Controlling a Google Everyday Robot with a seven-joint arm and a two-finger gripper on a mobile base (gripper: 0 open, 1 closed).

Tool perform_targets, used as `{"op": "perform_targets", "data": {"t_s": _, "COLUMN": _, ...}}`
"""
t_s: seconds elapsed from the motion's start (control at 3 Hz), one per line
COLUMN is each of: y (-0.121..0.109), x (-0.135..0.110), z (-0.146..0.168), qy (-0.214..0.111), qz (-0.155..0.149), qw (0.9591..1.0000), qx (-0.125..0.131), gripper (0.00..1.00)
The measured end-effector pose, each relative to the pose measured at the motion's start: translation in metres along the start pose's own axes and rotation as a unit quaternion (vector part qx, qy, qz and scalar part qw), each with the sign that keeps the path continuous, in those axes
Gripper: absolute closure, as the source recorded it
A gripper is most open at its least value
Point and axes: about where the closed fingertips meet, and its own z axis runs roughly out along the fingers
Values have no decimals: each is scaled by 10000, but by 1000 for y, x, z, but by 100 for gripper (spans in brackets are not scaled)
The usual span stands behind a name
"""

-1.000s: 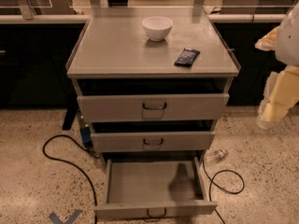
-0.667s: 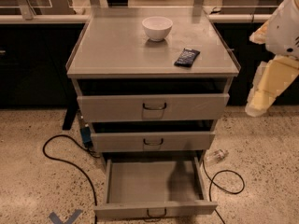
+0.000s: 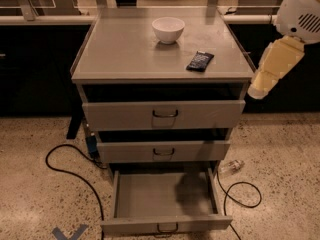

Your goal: Place rxbar blueberry into bottom drawer

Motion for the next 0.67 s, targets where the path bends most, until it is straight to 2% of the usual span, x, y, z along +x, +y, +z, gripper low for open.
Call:
{"op": "perform_targets", "data": {"t_s": 0.33, "y": 0, "x": 0, "z": 0, "qy": -5, "qz": -5, "qw": 10000, "qx": 3, "gripper": 0}}
{"op": "perform_targets", "data": {"t_s": 0.67, "y": -37, "x": 4, "z": 6, "qy": -236, "qz": 334, "qw": 9991, "qx": 139, "gripper": 0}}
